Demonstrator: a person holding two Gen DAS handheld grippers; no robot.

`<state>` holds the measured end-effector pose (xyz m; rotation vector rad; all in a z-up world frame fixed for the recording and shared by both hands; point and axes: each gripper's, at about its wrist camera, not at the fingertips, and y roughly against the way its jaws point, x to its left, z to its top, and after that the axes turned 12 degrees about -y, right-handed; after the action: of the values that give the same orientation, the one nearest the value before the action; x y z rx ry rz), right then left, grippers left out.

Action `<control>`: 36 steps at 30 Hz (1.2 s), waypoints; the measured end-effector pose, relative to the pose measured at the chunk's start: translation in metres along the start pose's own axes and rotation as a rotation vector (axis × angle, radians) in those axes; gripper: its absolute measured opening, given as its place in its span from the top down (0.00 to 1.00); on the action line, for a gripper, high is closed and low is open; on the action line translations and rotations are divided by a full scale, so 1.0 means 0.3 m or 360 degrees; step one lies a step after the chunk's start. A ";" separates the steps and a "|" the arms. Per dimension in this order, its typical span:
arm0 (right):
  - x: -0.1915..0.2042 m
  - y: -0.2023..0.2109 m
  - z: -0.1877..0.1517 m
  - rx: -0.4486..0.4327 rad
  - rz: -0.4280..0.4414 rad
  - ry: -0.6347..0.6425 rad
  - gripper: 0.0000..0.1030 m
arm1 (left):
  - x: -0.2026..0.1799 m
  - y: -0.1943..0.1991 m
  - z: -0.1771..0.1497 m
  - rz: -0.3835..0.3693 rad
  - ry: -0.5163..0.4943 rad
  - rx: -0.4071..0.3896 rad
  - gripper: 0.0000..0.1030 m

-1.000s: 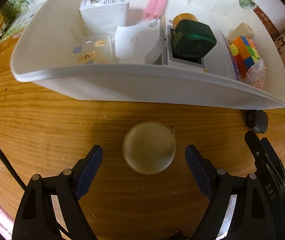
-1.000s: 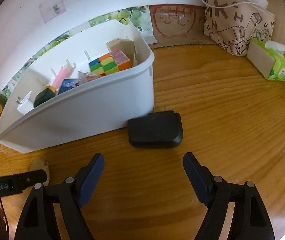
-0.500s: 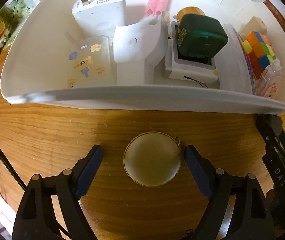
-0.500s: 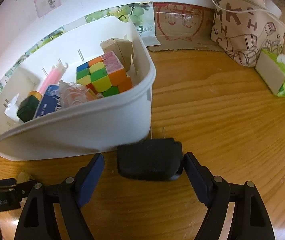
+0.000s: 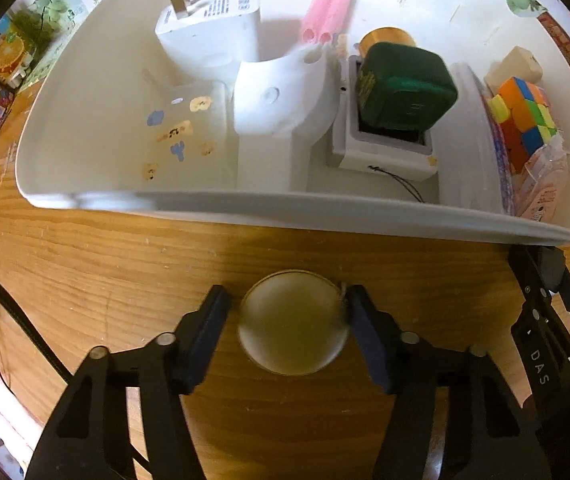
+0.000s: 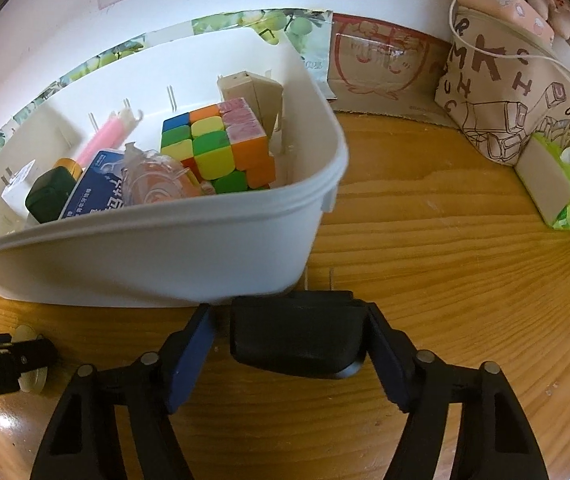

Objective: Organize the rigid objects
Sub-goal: 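Grasp gold compact with left tool while right tool grasps black charger plug, then lift compact with left tool while right tool carries plug over bin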

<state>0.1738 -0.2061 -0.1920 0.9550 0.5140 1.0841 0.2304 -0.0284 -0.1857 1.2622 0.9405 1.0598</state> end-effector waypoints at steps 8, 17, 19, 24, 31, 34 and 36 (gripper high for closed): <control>-0.007 0.002 0.004 0.0010 0.0014 0.0034 0.39 | -0.010 0.022 -0.023 0.0017 -0.0009 -0.0063 0.43; 0.019 0.040 -0.050 0.0087 0.0030 0.0124 0.39 | 0.009 0.045 -0.149 0.0020 0.0019 -0.0057 0.43; 0.031 0.052 -0.073 0.0113 0.0051 0.0150 0.39 | 0.020 0.046 -0.173 0.0016 0.0007 -0.0052 0.43; 0.076 0.099 -0.150 0.0179 0.0087 0.0244 0.39 | 0.048 0.058 -0.242 0.0004 0.0021 -0.0036 0.43; 0.144 0.130 -0.209 0.0294 0.0177 0.0375 0.39 | 0.109 0.087 -0.369 -0.0003 0.0067 0.0012 0.43; 0.177 0.139 -0.220 0.0362 0.0223 0.0414 0.39 | 0.149 0.098 -0.399 -0.0008 0.0102 0.0054 0.43; 0.200 0.151 -0.224 0.0388 0.0247 0.0443 0.39 | 0.173 0.100 -0.412 -0.0006 0.0135 0.0088 0.43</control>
<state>0.1245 -0.1185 -0.1830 1.0753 0.8250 1.3253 0.1227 0.0546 -0.1661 1.2685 1.0427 1.0977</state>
